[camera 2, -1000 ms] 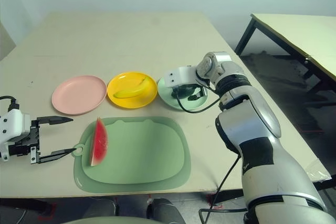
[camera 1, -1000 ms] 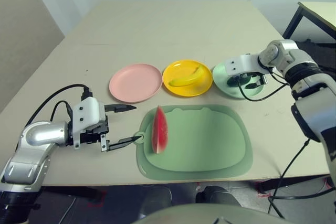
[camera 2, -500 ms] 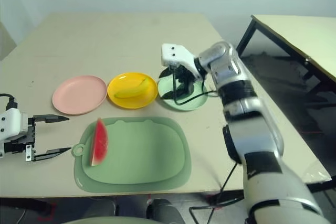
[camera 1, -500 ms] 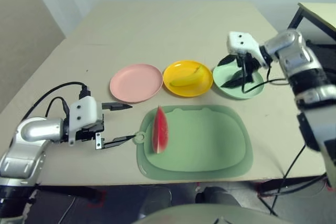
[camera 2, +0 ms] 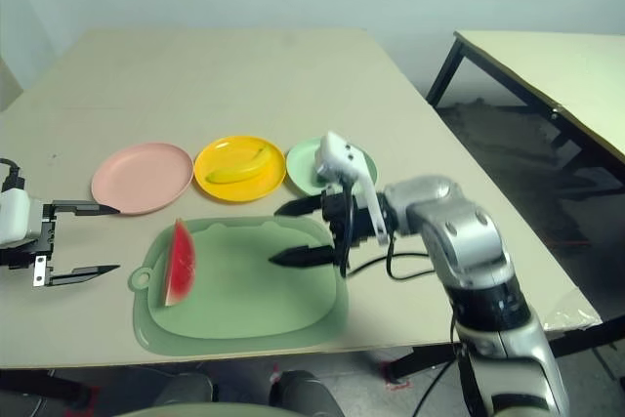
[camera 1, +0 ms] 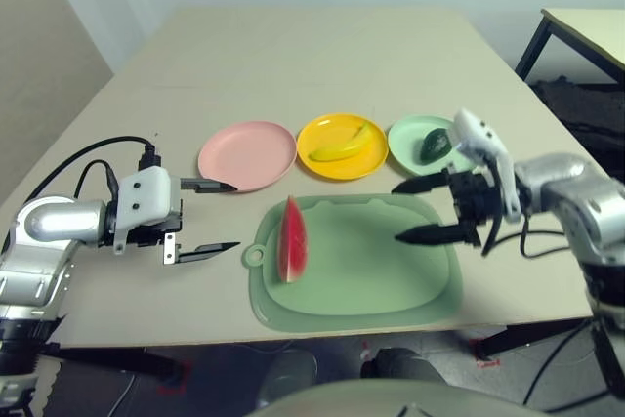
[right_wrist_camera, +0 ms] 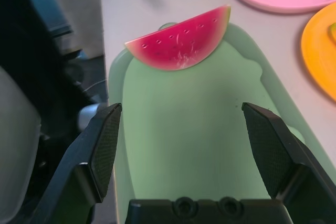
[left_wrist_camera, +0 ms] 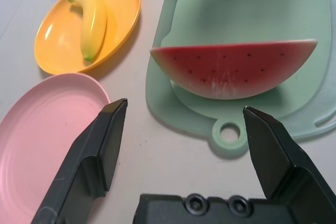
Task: Place the fruits into color-matched plates.
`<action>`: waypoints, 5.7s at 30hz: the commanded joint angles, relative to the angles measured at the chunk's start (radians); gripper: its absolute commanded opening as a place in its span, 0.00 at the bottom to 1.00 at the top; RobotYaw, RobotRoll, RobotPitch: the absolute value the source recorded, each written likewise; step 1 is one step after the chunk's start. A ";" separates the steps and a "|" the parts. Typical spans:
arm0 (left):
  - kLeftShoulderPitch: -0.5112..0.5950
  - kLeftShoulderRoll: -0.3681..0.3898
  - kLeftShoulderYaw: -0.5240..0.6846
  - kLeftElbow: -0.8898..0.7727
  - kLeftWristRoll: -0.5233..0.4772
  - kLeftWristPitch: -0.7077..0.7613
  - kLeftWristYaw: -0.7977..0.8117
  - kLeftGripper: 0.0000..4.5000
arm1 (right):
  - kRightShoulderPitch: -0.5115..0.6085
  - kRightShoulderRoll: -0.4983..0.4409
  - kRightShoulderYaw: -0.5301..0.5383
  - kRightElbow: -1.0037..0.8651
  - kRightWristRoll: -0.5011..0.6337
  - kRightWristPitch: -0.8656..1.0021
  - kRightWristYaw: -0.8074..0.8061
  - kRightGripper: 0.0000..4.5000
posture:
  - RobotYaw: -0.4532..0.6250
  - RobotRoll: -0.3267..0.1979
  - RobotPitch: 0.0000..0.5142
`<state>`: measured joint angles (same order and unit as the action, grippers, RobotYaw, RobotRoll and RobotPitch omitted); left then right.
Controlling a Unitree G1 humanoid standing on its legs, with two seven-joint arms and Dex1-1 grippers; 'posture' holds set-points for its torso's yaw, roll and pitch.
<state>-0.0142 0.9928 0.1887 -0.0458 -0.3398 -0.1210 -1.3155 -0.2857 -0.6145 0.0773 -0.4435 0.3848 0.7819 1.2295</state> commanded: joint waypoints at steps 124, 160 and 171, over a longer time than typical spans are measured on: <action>-1.082 -0.241 -0.754 1.351 0.893 -0.629 0.397 0.50 | 0.493 0.199 0.002 0.330 0.021 -0.798 -0.287 1.00 | 0.43 0.62 0.00; -0.401 -0.171 0.008 0.349 0.040 0.152 0.186 0.99 | 0.152 0.267 -0.305 0.652 0.030 -0.886 -0.558 1.00 | 0.48 0.62 0.00; 0.057 -0.320 0.175 -0.038 -0.071 0.357 0.466 0.99 | 0.205 0.239 -0.369 0.750 0.061 -0.992 -0.436 1.00 | 0.48 0.62 0.00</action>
<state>0.0168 0.6897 0.3547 -0.0543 -0.4010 0.2189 -0.8775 -0.0902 -0.3626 -0.2678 0.2896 0.4258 -0.1844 0.7655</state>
